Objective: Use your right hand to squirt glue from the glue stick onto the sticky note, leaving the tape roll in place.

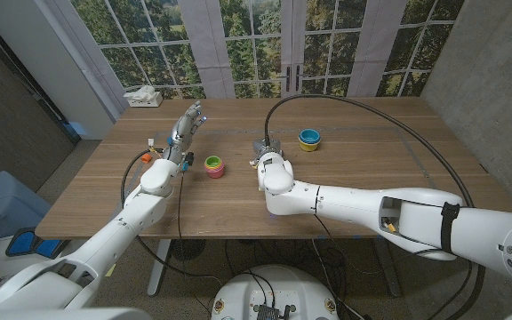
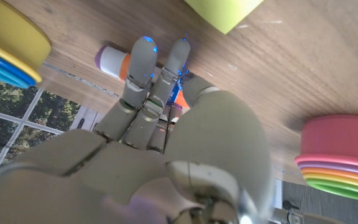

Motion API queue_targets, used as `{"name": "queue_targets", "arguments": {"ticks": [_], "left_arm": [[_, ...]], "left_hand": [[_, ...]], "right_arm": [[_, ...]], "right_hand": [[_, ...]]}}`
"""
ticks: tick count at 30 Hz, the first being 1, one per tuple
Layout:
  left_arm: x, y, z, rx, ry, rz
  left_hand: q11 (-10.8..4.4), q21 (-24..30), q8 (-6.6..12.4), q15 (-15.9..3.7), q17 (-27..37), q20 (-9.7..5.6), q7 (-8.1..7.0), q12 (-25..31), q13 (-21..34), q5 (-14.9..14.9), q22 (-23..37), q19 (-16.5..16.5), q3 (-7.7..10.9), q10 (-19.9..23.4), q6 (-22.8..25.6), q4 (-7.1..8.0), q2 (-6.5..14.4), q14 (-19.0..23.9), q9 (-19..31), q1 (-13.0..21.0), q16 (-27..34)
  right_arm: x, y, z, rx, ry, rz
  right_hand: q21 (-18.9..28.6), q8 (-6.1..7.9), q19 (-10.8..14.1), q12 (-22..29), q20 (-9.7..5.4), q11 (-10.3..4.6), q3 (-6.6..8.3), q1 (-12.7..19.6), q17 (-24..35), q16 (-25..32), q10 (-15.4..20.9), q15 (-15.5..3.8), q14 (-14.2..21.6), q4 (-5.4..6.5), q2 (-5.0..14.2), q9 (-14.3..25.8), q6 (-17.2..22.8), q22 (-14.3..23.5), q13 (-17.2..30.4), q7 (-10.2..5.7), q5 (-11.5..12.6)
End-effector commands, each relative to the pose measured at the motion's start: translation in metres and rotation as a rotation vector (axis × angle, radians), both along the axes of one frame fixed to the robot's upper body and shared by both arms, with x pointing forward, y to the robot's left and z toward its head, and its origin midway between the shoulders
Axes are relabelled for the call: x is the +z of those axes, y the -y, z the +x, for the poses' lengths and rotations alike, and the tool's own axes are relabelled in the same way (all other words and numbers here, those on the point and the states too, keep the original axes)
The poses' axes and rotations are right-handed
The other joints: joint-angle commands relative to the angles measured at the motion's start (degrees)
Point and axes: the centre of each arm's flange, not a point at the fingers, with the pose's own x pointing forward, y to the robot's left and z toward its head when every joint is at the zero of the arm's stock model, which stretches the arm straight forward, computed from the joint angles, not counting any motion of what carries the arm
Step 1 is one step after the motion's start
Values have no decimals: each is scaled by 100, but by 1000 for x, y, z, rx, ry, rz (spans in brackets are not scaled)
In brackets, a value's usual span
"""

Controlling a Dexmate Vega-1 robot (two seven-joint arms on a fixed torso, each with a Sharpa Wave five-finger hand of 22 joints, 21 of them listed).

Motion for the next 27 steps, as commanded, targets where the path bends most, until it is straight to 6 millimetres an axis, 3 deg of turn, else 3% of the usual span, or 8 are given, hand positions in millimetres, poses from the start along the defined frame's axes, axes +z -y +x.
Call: {"name": "queue_targets", "arguments": {"ticks": [1, 11, 20, 27], "left_arm": [[1, -1, 1, -10, 2, 0], [1, 0, 1, -14, 4, -1], [1, 2, 0, -16, 8, 0], [4, 5, -1, -21, 11, 11]], "left_hand": [[-17, -22, -3, -247, 14, -150, -4, -5, 29, -22, 11, 37, 17, -20, 26, -41, 101, -25, 19, 44, 3], [-18, -26, -4, -252, 14, -148, 7, -4, 29, -25, 11, 29, 9, -19, 26, -64, 94, -26, 19, 55, 2], [-11, -26, -4, -247, 14, -148, 7, -5, 29, -26, 12, 29, 7, -24, 28, -85, 103, -27, 20, 70, 2], [-12, -26, -3, -248, 14, -144, 3, -4, 29, -27, 13, 30, 6, -22, 30, -97, 111, -23, 20, 79, 3]], "right_arm": [[-12, 5, 5, 0, 59, -11], [-13, 12, 9, -6, 73, -14], [-12, 23, 11, 16, 90, 11], [-8, 33, 2, 69, 181, 98]], "right_hand": [[-87, 187, -107, 432, -394, -519, 35, 119, 79, -85, 1122, 11, -186, 65, 81, 67, 1268, -2, 321, -552, 27], [-168, 206, -229, 500, -393, -402, -7, 129, -48, -235, 1255, -23, -356, 69, 75, 67, 1417, -1, 427, -418, -9], [-403, 276, -678, 561, -387, -371, -48, 129, -144, -216, 1380, -15, -174, 96, 119, 159, 1539, -35, 570, -376, -44], [-447, 340, -729, 593, -389, -375, -84, 123, -166, -182, 1450, 8, -61, 110, 156, 227, 1612, -27, 652, -374, -77]]}}
